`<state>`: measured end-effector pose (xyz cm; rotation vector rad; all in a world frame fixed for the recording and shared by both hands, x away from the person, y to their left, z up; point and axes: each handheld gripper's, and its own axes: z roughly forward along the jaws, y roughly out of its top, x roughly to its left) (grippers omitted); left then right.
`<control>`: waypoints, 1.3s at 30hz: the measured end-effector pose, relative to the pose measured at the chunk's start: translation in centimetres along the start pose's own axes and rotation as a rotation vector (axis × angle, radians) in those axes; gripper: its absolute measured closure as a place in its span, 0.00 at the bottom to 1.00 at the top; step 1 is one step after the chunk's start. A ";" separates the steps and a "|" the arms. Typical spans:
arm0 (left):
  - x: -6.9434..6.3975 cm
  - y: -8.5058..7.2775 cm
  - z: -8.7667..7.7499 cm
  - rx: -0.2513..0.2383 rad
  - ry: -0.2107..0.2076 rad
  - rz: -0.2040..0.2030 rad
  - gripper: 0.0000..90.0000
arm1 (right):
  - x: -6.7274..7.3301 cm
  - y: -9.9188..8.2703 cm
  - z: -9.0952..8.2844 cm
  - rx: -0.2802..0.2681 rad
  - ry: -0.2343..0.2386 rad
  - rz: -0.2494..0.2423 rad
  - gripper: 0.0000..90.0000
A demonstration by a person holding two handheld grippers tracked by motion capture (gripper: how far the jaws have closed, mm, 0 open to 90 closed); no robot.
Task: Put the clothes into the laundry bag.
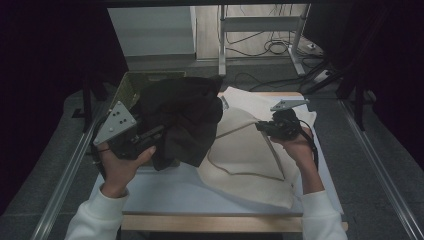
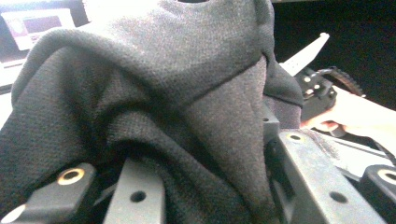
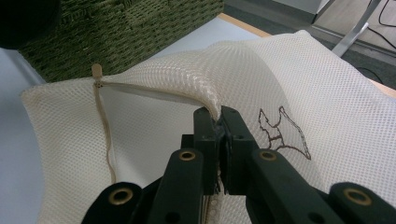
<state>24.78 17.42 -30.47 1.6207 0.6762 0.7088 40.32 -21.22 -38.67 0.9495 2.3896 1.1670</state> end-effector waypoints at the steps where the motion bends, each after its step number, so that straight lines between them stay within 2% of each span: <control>1: -0.1 0.0 -0.1 0.000 -0.005 -0.002 0.74 | 0.0 0.0 0.0 0.000 0.000 -0.001 0.96; 17: -2.4 -1.6 -0.1 0.003 -0.091 -0.009 0.74 | 0.0 0.0 0.0 -0.003 -0.005 -0.002 0.96; 24: -2.6 -2.3 0.0 0.012 -0.130 -0.036 0.74 | 0.0 0.0 0.0 -0.003 -0.006 0.000 0.96; 28: -3.0 -2.6 -0.1 0.019 -0.141 -0.028 0.74 | 0.1 0.0 0.0 0.000 -0.005 -0.002 0.96; 35: -4.2 -2.7 -0.6 0.007 -0.182 -0.030 0.74 | 0.0 0.0 0.0 -0.003 -0.007 -0.001 0.96; 39: -5.3 -2.7 -0.9 -0.001 -0.222 -0.025 0.74 | 0.0 0.0 0.0 -0.002 -0.008 -0.002 0.96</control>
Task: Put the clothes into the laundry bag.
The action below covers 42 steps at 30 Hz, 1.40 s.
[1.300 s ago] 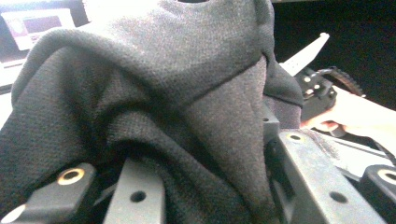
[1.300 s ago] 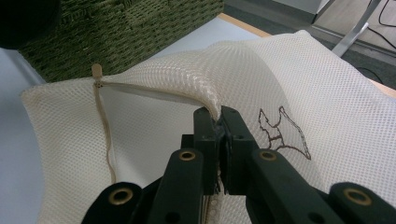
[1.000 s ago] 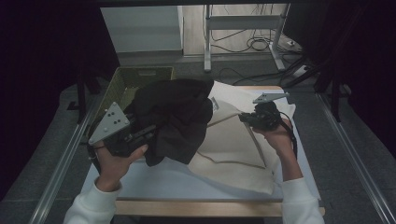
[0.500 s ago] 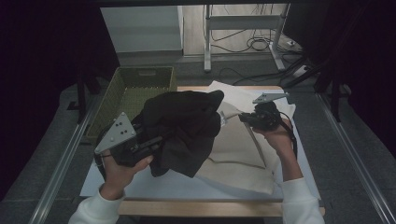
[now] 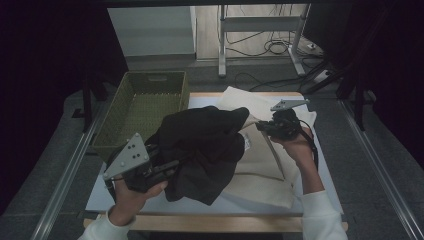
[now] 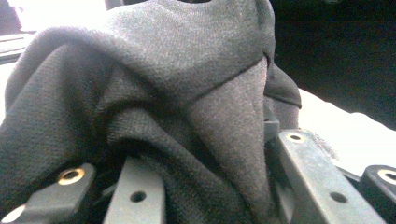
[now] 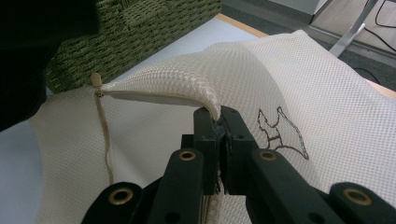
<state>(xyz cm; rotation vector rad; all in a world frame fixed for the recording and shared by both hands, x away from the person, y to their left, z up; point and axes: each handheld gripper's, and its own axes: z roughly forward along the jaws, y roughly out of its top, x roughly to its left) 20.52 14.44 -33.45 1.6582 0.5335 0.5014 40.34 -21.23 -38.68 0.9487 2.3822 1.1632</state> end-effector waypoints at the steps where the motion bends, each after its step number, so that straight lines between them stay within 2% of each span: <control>1: -0.3 0.0 0.1 -0.002 -0.011 -0.001 0.74 | 0.0 0.0 0.0 0.000 0.000 0.000 0.96; 7: -1.4 -0.3 0.8 0.018 -0.065 0.001 0.74 | 0.1 0.0 0.1 0.001 -0.001 0.000 0.96; 22: -1.6 -2.0 3.5 0.094 -0.109 -0.026 0.74 | 0.1 0.0 0.2 0.004 0.005 -0.003 0.96; 27: -1.8 -2.9 5.0 0.135 -0.134 -0.039 0.74 | 0.2 0.0 0.2 0.003 0.004 -0.004 0.96; 33: -1.8 -4.2 7.3 0.196 -0.132 -0.028 0.74 | 0.6 0.1 0.3 0.011 0.008 -0.017 0.96; 36: -1.7 -4.4 8.0 0.201 -0.117 -0.009 0.74 | 0.8 0.2 0.3 0.015 0.011 -0.025 0.96; 42: -1.8 -4.7 9.2 0.215 -0.119 -0.010 0.74 | 1.0 0.3 0.1 0.007 0.024 -0.028 0.96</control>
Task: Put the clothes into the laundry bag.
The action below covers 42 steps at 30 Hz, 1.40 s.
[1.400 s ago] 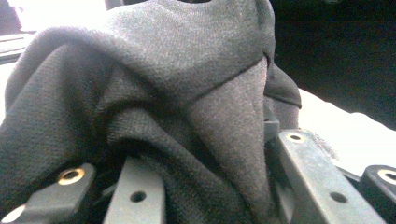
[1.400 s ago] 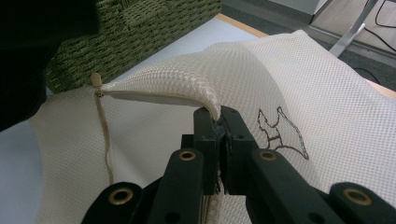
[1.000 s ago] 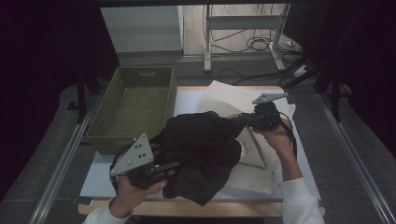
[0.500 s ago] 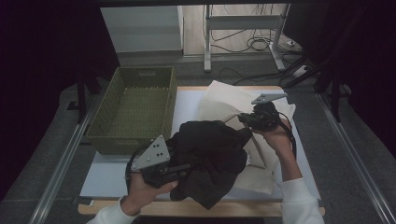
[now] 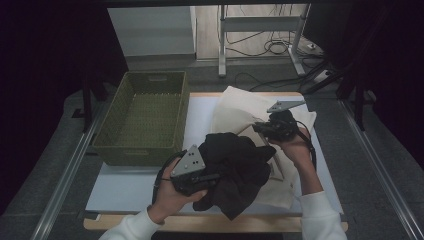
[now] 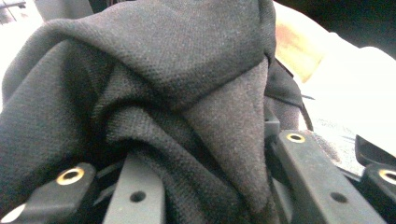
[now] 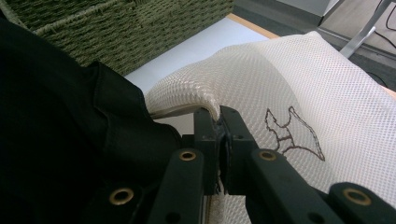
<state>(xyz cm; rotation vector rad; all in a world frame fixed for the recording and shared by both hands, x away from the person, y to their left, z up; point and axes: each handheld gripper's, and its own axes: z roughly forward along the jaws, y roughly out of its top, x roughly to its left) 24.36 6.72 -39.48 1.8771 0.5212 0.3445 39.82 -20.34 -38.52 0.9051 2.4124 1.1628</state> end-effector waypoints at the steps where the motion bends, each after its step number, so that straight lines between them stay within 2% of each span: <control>1: 0.0 0.0 0.3 0.005 -0.001 -0.001 0.74 | 0.0 0.0 0.0 -0.001 0.001 -0.001 0.96; 12: 1.2 -0.3 3.9 0.054 0.012 -0.032 0.74 | 0.5 0.2 -0.2 -0.005 0.014 -0.008 0.96; 24: 1.2 -0.6 7.2 0.095 0.062 0.015 0.73 | 0.9 0.4 -0.5 -0.012 0.029 -0.017 0.96; 30: 1.4 -0.8 9.0 0.111 0.076 0.012 0.73 | 1.3 0.6 -0.4 -0.005 0.024 -0.031 0.96; 34: 1.4 -0.9 10.1 0.130 0.096 0.036 0.73 | 1.3 0.5 -0.4 -0.002 0.024 -0.027 0.96; 38: 1.4 -1.1 11.0 0.144 0.090 0.027 0.73 | 1.4 0.6 -0.5 0.001 0.016 -0.036 0.96; 42: 1.2 -1.4 11.8 0.170 0.076 0.038 0.73 | 1.6 0.7 -0.6 -0.006 0.021 -0.037 0.97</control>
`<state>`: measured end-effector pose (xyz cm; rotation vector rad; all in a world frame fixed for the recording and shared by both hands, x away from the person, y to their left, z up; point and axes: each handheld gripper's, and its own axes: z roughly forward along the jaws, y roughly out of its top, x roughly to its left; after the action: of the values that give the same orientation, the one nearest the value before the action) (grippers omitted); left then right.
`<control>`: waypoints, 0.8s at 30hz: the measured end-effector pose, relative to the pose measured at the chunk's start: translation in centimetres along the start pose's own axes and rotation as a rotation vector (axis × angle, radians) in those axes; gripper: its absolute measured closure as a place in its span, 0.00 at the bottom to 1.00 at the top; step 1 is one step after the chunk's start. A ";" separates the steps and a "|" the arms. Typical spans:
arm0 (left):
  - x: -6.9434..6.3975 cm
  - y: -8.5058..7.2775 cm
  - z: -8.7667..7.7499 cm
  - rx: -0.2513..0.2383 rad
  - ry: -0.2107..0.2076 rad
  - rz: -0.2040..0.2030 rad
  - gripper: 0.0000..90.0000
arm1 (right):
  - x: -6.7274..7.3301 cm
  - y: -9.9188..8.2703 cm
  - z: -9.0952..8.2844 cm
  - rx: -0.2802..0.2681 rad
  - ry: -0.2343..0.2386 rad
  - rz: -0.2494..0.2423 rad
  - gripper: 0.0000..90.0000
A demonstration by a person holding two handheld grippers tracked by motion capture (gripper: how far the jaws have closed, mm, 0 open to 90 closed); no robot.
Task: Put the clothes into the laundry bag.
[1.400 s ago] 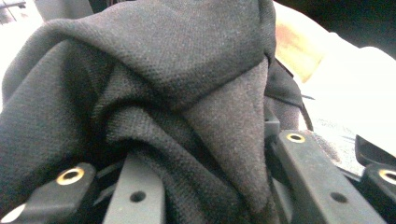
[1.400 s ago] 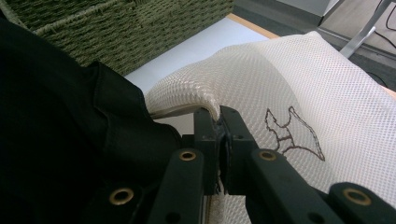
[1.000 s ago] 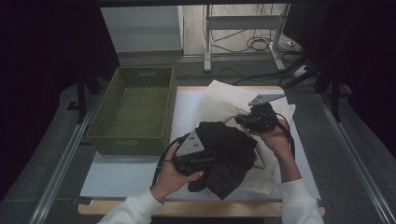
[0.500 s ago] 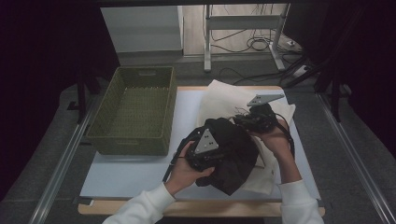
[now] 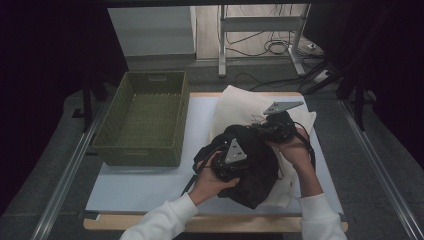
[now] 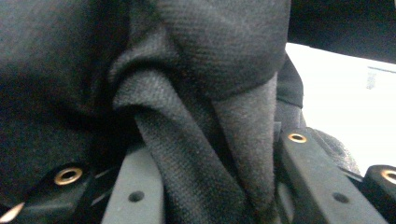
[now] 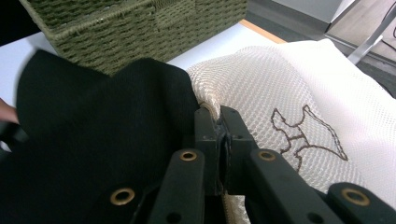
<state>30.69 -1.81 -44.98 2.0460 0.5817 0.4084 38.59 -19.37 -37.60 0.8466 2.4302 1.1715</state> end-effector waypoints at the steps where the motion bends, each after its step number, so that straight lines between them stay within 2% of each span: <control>1: -0.1 0.0 0.2 0.005 0.000 0.000 0.73 | 0.0 0.0 0.0 -0.002 0.002 -0.001 0.96; 8: 0.0 -0.1 1.8 0.033 -0.001 -0.004 0.73 | 0.3 0.2 -0.2 -0.009 0.004 -0.006 0.97; 13: 0.6 -0.1 3.2 0.051 -0.006 -0.047 0.73 | 0.7 0.4 -0.4 -0.019 0.020 -0.013 0.97; 19: 0.7 0.1 4.4 0.059 0.027 -0.065 0.72 | 1.1 0.6 -0.7 -0.027 0.022 -0.026 0.97; 24: 0.7 -0.1 4.7 0.059 0.042 -0.061 0.71 | 1.0 0.6 -0.8 -0.029 0.020 -0.024 0.97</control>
<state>33.60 -4.69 -47.38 2.0747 0.6871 0.4036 37.62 -18.90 -36.68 0.7987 2.4263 1.2088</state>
